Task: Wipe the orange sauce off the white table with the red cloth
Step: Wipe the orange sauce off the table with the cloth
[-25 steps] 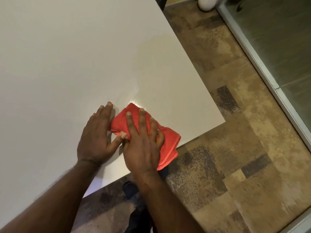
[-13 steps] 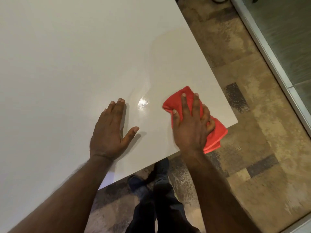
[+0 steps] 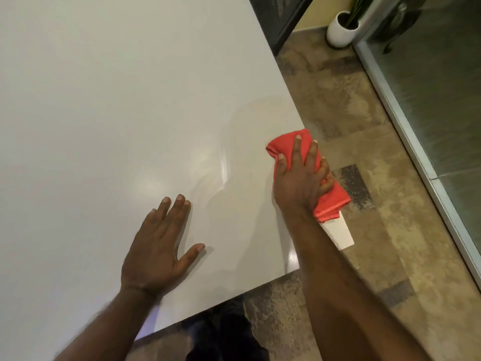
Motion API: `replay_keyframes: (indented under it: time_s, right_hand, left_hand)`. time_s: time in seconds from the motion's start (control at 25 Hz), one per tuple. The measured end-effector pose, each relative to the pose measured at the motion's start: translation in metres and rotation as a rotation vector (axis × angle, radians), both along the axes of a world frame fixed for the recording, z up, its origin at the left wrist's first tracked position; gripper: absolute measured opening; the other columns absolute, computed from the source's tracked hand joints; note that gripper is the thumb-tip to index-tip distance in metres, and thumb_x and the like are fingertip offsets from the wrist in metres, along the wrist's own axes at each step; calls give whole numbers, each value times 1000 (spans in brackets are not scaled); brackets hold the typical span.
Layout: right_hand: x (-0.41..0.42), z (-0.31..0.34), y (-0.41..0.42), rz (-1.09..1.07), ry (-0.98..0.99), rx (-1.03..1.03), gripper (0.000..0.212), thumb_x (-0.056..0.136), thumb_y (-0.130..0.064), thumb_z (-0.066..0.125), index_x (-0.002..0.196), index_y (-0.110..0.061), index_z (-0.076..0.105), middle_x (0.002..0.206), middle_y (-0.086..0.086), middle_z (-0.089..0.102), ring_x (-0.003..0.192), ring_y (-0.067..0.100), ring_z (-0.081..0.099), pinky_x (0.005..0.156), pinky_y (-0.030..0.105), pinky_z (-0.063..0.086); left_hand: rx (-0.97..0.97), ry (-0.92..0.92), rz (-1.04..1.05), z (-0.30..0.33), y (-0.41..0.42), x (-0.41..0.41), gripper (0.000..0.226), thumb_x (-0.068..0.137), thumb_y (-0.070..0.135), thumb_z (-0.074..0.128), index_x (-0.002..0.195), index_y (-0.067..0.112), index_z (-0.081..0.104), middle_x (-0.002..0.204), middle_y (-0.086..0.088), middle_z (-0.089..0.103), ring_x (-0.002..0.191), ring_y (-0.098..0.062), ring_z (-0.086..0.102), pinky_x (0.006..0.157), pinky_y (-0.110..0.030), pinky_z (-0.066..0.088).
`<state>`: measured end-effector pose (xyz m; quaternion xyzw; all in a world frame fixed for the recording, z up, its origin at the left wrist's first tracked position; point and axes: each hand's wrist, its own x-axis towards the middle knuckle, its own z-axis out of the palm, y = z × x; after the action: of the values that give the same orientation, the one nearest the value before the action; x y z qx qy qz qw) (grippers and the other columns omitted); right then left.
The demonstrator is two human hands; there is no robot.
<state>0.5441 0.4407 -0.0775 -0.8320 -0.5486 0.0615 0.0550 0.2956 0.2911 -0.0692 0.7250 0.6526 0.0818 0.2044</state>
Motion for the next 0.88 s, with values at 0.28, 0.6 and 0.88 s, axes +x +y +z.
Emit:
replay_keyframes:
  time_s: [0.28, 0.6, 0.88]
  right_hand:
    - [-29, 2, 80, -14, 13, 12, 58, 97, -53, 30, 151, -35, 21, 161, 3, 22, 133, 36, 34, 101, 52, 27]
    - [-71, 1, 85, 232, -19, 23, 59, 96, -54, 32, 151, -34, 22, 161, 2, 22, 137, 36, 31, 105, 53, 24]
    - [-82, 14, 54, 466, 29, 13, 49, 98, -49, 33, 146, -36, 33, 156, -4, 33, 124, 31, 42, 92, 48, 33]
  left_hand:
    - [33, -10, -2, -2, 2, -1, 81, 93, 68, 33, 156, 19, 22, 163, 2, 23, 151, -18, 14, 120, -35, 14]
    - [43, 18, -8, -4, 2, -1, 83, 93, 70, 31, 154, 14, 27, 162, -1, 24, 151, -19, 14, 120, -36, 14]
    - [69, -3, 6, -3, 0, 0, 85, 92, 71, 32, 154, 14, 28, 161, 0, 25, 151, -19, 16, 120, -38, 16]
